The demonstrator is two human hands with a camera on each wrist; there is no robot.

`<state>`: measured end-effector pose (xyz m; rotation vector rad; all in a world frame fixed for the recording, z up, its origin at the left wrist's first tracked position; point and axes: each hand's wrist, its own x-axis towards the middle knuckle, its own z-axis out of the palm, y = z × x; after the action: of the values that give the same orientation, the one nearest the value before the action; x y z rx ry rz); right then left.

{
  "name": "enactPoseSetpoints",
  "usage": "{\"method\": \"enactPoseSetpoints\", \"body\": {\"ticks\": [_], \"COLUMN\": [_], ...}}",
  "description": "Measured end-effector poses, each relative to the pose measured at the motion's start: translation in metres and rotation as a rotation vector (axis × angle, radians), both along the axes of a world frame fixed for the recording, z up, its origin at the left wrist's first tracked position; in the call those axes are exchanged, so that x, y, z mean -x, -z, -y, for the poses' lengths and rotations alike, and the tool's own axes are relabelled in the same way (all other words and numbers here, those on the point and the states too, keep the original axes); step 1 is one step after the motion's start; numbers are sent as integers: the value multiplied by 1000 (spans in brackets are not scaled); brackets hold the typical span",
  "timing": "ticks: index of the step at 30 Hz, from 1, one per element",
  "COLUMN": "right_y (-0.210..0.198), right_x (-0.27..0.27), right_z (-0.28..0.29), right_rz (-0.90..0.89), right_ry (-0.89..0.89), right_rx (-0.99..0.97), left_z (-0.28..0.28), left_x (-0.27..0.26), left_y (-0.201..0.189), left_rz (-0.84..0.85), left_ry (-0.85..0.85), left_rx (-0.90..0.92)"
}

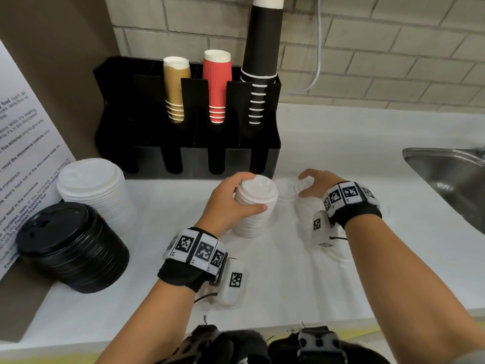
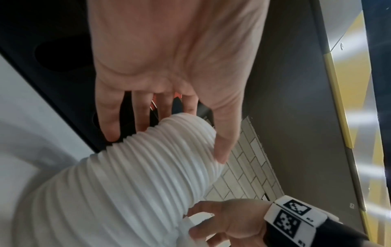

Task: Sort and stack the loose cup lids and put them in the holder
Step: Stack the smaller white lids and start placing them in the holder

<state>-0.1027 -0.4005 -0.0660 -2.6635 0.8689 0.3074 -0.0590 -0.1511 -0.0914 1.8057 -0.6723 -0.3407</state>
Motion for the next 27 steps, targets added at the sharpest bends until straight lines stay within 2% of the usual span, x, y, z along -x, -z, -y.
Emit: {"method": "enactPoseSetpoints", "body": {"ticks": [3,6,8,9,12,14,21,27], "right_y": [-12,-30,-40,-43,-49,-50,-47,-43], "right_x": [6,16,22,23,19,15,9,6], "right_z": [-4,-18,-34,-42,-63,-73,-88,-90], "right_rz": [104,336,438,462,473,449,416,408], "right_ry": [34,34,-57,-135,-342,-415,-546,-584], "right_rx": [-60,-389,-562,-580,-517,-468,-357,-287], "left_z": [1,0,0,0,0,1,2,0], "left_x": [1,1,1,1,1,2,3,4], "left_y": [4,7,9,10,12,13,13,11], "left_rz": [-1,-40,-53,-58,-71,-76,-72,-59], "left_ry": [-21,-68,-89,-93,-99,-102,-108,-96], "left_rx": [27,24,23,30,51,62,71,96]}}
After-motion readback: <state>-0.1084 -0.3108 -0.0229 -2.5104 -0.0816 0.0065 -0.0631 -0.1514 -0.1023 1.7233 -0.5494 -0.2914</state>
